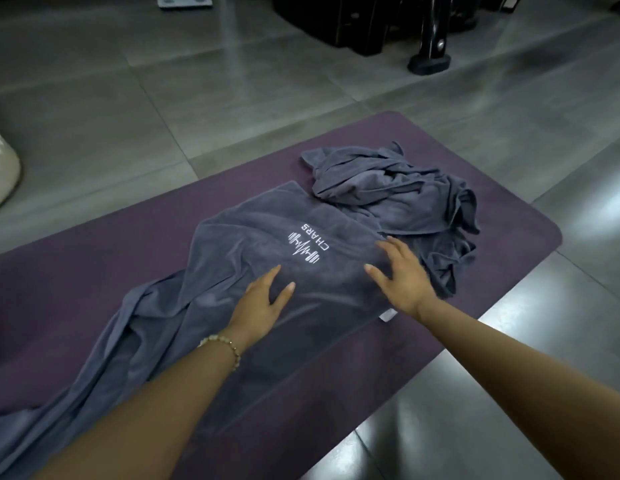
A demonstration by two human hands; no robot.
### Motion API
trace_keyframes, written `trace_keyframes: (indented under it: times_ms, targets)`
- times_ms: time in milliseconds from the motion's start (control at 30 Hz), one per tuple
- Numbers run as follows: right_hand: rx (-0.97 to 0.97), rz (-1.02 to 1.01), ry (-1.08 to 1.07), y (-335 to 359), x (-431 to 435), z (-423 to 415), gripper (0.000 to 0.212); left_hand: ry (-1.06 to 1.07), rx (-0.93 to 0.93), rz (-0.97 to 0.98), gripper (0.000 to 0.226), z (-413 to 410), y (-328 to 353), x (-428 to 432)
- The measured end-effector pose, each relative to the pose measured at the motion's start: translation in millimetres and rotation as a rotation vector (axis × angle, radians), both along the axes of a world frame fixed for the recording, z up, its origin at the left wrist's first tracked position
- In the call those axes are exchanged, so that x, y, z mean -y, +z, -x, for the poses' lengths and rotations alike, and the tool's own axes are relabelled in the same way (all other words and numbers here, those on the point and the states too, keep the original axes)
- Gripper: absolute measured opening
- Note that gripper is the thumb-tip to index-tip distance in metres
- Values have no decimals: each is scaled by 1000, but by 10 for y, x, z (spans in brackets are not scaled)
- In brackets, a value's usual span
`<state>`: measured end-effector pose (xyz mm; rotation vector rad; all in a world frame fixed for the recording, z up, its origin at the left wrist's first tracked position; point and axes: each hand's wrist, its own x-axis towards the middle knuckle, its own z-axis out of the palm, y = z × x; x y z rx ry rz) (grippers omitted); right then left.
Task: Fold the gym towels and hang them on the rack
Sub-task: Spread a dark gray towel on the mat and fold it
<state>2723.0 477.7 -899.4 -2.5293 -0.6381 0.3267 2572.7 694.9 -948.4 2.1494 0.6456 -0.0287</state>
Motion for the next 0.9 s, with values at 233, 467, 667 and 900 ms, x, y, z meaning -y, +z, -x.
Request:
trace_keyframes:
  times_ms: [233,467,667,900]
  targets:
    - [-155,156,429,48,-1122,958,66,126,-123,-38,66,1094,351,-878]
    - [-212,209,705,207,-2155,1797,65,259,-471,-186,76,2769,489,-1620]
    - [-201,281,903,138,-2758,2466,65,345,-622,-216,69,3699,351,-1905]
    - [-246,321,1008,-92,-3015,3126,68,529,-482,-97,66,3779,159,-1853]
